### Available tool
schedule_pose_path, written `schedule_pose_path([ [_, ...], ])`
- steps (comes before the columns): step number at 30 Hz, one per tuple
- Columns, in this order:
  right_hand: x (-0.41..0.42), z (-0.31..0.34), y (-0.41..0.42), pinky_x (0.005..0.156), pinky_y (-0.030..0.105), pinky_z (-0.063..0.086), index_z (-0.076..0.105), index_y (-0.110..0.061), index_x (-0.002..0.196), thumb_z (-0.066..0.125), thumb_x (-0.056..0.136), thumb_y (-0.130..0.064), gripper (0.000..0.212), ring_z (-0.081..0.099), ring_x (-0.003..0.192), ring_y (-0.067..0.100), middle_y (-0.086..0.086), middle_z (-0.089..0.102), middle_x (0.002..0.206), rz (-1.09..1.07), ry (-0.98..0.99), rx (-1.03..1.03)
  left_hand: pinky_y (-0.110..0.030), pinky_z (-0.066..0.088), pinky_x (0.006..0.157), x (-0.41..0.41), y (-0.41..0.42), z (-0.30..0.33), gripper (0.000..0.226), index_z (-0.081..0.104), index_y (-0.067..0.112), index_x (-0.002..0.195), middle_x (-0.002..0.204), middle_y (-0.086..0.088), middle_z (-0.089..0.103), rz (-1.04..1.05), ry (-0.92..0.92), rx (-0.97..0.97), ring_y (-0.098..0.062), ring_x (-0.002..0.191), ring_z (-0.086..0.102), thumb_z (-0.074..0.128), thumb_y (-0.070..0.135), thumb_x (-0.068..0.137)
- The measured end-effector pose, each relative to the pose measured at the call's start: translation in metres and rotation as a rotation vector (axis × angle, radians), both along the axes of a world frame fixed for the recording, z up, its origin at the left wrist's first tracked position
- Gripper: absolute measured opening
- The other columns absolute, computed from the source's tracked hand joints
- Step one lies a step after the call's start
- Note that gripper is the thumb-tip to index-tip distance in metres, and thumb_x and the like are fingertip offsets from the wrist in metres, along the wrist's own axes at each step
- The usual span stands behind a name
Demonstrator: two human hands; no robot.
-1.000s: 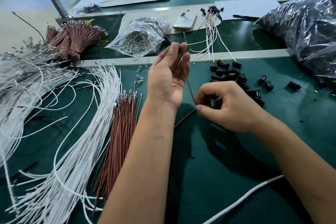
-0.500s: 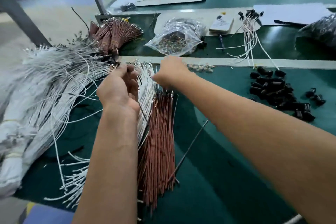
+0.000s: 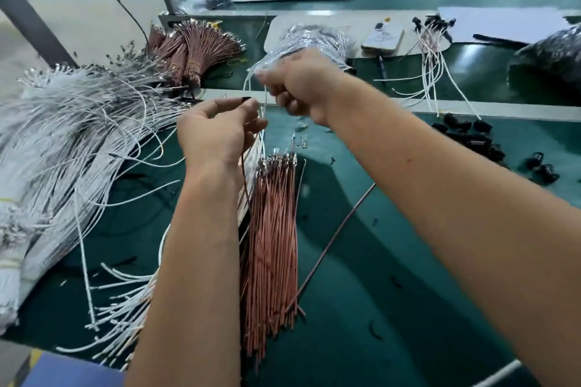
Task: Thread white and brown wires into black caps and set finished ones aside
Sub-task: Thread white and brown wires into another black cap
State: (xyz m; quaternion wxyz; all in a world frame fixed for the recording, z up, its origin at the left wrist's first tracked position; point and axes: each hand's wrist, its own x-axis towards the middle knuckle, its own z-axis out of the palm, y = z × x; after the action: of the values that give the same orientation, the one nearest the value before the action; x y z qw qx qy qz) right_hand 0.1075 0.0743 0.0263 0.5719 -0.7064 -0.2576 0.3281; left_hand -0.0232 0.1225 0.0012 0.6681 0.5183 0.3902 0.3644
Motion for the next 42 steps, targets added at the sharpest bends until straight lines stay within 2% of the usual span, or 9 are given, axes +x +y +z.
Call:
schedule_pose_path([
  [4, 0.019, 0.021, -0.035, 0.035, 0.013, 0.026, 0.050, -0.012, 0.084, 0.052, 0.106, -0.012, 0.023, 0.043, 0.046, 0.006, 0.000, 0.049, 0.062, 0.139, 0.125, -0.025, -0.014, 0.039, 0.045, 0.003, -0.010, 0.009, 0.009, 0.068, 0.009, 0.088, 0.082, -0.014, 0.076, -0.279, 0.070, 0.036, -0.010, 0.052, 0.063, 0.075, 0.004, 0.085],
  [11, 0.040, 0.001, -0.069, 0.032, 0.013, 0.020, 0.048, -0.016, 0.081, 0.043, 0.109, -0.015, 0.029, 0.031, 0.036, 0.004, -0.005, 0.047, 0.053, 0.068, 0.310, 0.037, -0.010, 0.035, 0.038, 0.016, -0.045, 0.025, 0.015, 0.064, 0.012, 0.083, 0.086, -0.020, 0.076, -0.741, 0.069, 0.003, -0.007, 0.043, 0.052, 0.076, 0.006, 0.075],
  [14, 0.045, -0.010, -0.082, 0.033, 0.016, 0.021, 0.058, -0.011, 0.088, 0.050, 0.108, -0.014, 0.021, 0.031, 0.038, 0.005, -0.003, 0.049, 0.057, -0.072, 0.211, 0.089, -0.012, 0.033, 0.039, 0.024, -0.058, 0.021, 0.015, 0.064, 0.012, 0.082, 0.086, -0.023, 0.075, -0.764, 0.126, 0.035, -0.008, 0.043, 0.052, 0.073, 0.000, 0.084],
  [19, 0.061, -0.006, -0.123, 0.038, 0.017, 0.037, 0.059, -0.004, 0.102, 0.050, 0.109, -0.026, 0.024, 0.048, 0.047, 0.008, 0.003, 0.059, 0.067, -0.304, 0.408, 0.449, -0.011, 0.037, 0.041, 0.045, -0.076, 0.014, 0.012, 0.066, 0.007, 0.086, 0.082, -0.018, 0.076, -0.680, -0.006, -0.013, -0.007, 0.046, 0.053, 0.073, -0.002, 0.085],
  [24, 0.048, -0.025, -0.193, 0.037, 0.019, 0.031, 0.074, -0.008, 0.078, 0.050, 0.103, -0.056, 0.060, 0.048, 0.047, 0.013, 0.005, 0.061, 0.064, -0.114, 0.035, -0.068, -0.015, 0.041, 0.045, 0.089, -0.101, 0.010, 0.014, 0.065, 0.006, 0.083, 0.083, -0.018, 0.074, -0.434, -0.156, -0.093, -0.009, 0.048, 0.056, 0.074, -0.004, 0.084],
  [27, 0.034, -0.040, -0.230, 0.038, 0.018, 0.027, 0.080, -0.010, 0.088, 0.065, 0.092, -0.059, 0.052, 0.042, 0.048, 0.013, 0.007, 0.055, 0.066, 0.168, 0.043, -0.122, -0.016, 0.042, 0.046, 0.109, -0.121, 0.005, 0.013, 0.067, 0.004, 0.089, 0.088, -0.020, 0.075, -0.411, -0.167, -0.095, -0.010, 0.051, 0.058, 0.076, -0.003, 0.083],
  [31, 0.029, -0.053, -0.253, 0.035, 0.017, 0.032, 0.079, -0.010, 0.087, 0.074, 0.091, -0.037, 0.028, 0.051, 0.048, 0.010, 0.002, 0.058, 0.061, 0.188, 0.025, -0.022, -0.016, 0.041, 0.046, 0.116, -0.134, -0.010, 0.016, 0.068, 0.001, 0.096, 0.092, -0.021, 0.076, -0.411, -0.153, -0.073, -0.010, 0.053, 0.060, 0.077, 0.000, 0.084],
  [35, 0.030, -0.059, -0.261, 0.035, 0.017, 0.037, 0.077, -0.011, 0.080, 0.069, 0.087, -0.033, 0.024, 0.058, 0.049, 0.011, 0.006, 0.062, 0.063, -0.020, 0.046, 0.148, -0.017, 0.042, 0.048, 0.106, -0.131, -0.032, 0.011, 0.070, 0.009, 0.090, 0.081, -0.010, 0.075, -0.429, -0.173, -0.035, -0.011, 0.057, 0.065, 0.078, 0.004, 0.085],
  [42, 0.033, -0.064, -0.258, 0.047, 0.016, 0.047, 0.067, -0.010, 0.094, 0.058, 0.097, -0.024, 0.017, 0.071, 0.067, 0.014, 0.006, 0.074, 0.083, -0.356, 0.180, 0.642, -0.015, 0.038, 0.047, 0.083, -0.130, -0.049, 0.007, 0.070, 0.011, 0.091, 0.094, -0.014, 0.075, -0.753, -0.215, -0.053, -0.012, 0.054, 0.055, 0.072, 0.008, 0.086],
])
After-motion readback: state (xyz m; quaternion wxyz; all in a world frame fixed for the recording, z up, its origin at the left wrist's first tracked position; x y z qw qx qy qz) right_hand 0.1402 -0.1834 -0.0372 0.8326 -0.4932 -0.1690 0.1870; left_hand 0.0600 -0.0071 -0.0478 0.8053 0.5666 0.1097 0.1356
